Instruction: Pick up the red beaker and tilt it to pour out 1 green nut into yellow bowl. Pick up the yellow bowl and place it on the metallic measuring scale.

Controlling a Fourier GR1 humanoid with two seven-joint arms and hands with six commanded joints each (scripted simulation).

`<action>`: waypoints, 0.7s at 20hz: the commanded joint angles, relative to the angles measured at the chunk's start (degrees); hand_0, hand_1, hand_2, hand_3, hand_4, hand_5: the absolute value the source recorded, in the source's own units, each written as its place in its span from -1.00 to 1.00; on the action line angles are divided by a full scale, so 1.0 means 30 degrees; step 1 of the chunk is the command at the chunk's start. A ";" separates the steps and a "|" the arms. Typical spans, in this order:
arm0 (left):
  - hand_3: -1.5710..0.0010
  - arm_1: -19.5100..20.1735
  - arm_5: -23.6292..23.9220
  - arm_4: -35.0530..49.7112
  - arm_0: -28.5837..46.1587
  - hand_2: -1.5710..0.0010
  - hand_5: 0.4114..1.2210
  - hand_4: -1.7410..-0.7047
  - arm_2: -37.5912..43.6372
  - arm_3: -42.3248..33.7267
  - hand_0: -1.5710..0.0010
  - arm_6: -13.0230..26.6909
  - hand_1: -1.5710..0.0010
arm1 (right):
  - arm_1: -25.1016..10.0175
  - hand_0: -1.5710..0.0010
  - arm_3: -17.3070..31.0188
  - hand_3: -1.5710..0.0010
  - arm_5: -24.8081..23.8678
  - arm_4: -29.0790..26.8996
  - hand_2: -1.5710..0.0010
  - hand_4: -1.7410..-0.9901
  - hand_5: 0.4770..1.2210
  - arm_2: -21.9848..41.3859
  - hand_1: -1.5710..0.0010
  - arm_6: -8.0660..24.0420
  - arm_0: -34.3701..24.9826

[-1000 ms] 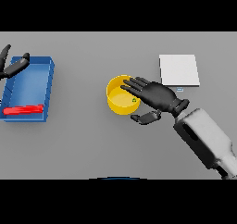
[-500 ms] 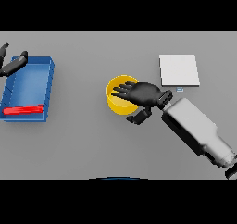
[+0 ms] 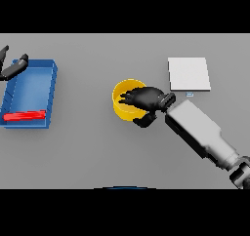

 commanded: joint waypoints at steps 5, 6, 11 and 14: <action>1.00 -0.0031 -0.0094 -0.0098 -0.0187 1.00 -0.26 0.84 -0.0054 0.0357 1.00 -0.0348 1.00 | -0.0131 -0.09 -0.0267 0.13 -0.0179 -0.0113 -0.01 -0.34 0.55 0.0072 -0.05 -0.0883 0.0120; 1.00 -0.0022 -0.0089 -0.0054 0.0007 1.00 -0.27 0.84 -0.0063 0.0158 1.00 -0.0416 1.00 | -0.0238 -0.27 -0.0583 -0.01 0.0149 -0.0172 -0.20 -0.46 0.64 0.0068 -0.24 -0.0824 0.0131; 1.00 0.0158 -0.0081 -0.0240 -0.0172 1.00 -0.26 0.85 -0.0072 0.0310 1.00 -0.0435 1.00 | -0.0307 -0.76 -0.0634 -0.41 0.0873 -0.0608 -0.64 -0.82 0.88 0.0064 -0.75 -0.0846 -0.0005; 1.00 0.0212 -0.0268 -0.0035 -0.0201 1.00 -0.27 0.84 0.0057 0.0382 1.00 -0.0506 1.00 | -0.0451 -0.88 -0.0879 -0.51 0.0872 -0.0705 -0.72 -0.91 0.94 0.0023 -0.87 -0.0633 -0.0031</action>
